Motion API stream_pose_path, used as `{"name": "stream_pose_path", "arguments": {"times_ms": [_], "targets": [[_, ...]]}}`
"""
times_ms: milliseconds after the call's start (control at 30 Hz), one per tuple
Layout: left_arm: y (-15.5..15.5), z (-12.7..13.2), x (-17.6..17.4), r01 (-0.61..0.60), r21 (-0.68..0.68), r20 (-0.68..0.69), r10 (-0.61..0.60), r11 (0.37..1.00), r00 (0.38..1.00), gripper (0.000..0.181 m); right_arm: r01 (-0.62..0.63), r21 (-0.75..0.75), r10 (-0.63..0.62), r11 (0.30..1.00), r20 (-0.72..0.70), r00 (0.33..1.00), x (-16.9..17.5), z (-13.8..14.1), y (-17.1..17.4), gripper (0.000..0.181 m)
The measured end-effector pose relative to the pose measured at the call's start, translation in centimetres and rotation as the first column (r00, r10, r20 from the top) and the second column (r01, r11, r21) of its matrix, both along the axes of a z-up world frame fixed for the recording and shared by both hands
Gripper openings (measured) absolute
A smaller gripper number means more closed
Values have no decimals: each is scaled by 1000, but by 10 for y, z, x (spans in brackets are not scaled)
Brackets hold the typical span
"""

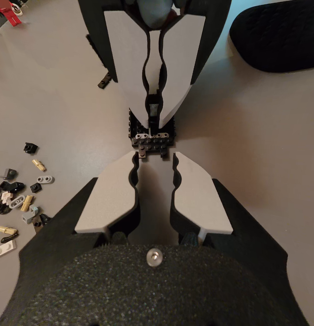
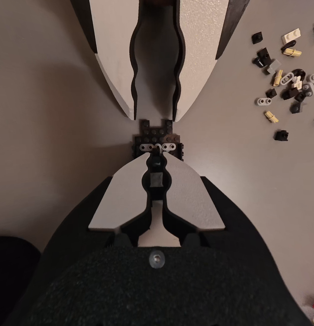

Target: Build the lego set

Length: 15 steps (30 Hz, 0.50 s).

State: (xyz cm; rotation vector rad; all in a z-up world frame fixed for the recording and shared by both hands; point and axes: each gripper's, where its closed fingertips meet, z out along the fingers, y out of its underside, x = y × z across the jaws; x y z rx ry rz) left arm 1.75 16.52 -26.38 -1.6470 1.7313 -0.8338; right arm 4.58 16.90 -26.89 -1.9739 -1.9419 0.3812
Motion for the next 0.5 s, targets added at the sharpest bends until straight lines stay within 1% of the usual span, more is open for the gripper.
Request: {"name": "stream_pose_path", "arguments": {"times_ms": [267,500], "targets": [[-1,0,0,3,5,-2,-3,1000,1000,36,10,-14,-10,1000,23,1000,-3,0,3,8],[-1,-1,-1,6,9,-6,-6,1000,1000,36,-24,-35,26,999,76,997,-3,-1,2,8]]}}
